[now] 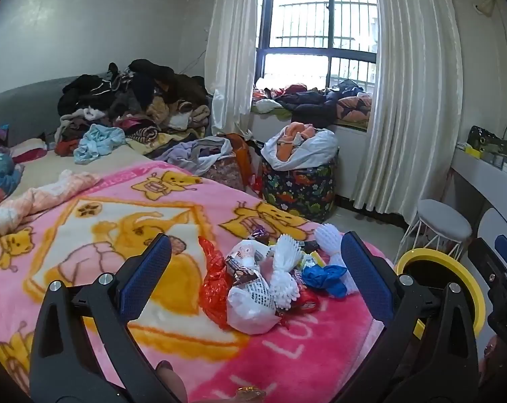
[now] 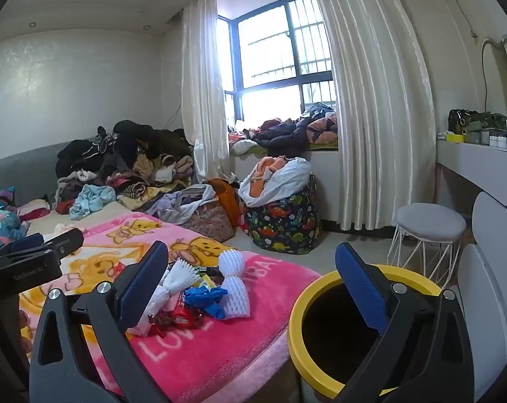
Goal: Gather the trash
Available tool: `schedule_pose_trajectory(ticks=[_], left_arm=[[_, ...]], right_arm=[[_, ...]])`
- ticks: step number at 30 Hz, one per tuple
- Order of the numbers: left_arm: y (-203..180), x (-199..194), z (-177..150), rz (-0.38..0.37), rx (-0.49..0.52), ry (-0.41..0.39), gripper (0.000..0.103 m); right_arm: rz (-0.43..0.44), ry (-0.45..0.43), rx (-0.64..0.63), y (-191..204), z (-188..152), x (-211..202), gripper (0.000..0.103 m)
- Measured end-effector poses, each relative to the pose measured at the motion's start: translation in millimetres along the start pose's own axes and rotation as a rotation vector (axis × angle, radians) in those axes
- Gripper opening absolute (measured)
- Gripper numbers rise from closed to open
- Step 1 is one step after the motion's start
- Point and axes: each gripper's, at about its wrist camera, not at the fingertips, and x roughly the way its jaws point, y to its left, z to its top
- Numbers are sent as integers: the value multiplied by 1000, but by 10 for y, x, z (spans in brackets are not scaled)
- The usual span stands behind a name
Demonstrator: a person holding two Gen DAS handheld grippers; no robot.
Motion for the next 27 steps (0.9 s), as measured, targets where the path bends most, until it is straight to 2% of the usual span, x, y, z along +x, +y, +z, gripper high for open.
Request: schedule_pose_trajectory(ticks=[27], left_arm=[[-128, -13, 47, -15, 0, 7, 93]], right_arm=[[-10, 15, 0, -24, -31, 16, 97]])
